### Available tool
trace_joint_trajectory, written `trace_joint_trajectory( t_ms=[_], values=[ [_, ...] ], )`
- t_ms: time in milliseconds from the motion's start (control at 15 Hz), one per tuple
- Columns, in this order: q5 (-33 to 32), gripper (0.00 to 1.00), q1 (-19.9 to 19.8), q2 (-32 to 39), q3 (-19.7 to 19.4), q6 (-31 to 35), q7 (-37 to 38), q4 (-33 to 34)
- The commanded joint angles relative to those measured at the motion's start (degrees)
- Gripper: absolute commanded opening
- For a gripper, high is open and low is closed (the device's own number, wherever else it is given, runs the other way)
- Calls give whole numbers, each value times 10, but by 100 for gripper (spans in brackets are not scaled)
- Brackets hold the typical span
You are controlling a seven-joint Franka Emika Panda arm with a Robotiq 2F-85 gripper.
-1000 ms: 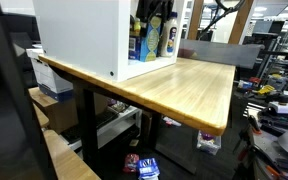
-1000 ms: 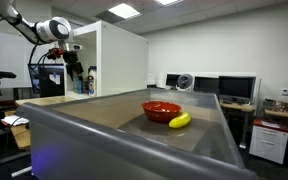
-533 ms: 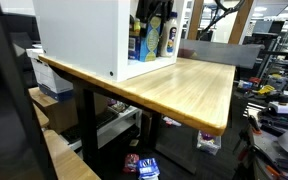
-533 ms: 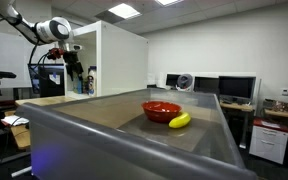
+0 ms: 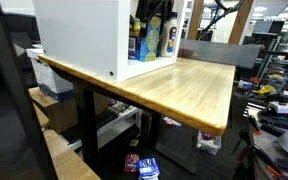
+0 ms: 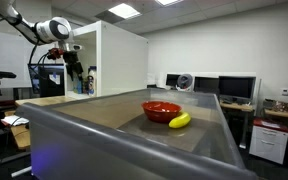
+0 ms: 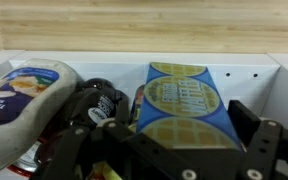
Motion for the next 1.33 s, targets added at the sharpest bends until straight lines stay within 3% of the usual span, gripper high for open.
trace_joint_trajectory(
  t_ms=[0, 1267],
  values=[
    [-21, 100, 1, -6, -7, 3, 23, -6],
    [-18, 100, 1, -18, -10, 9, 9, -10]
  ],
)
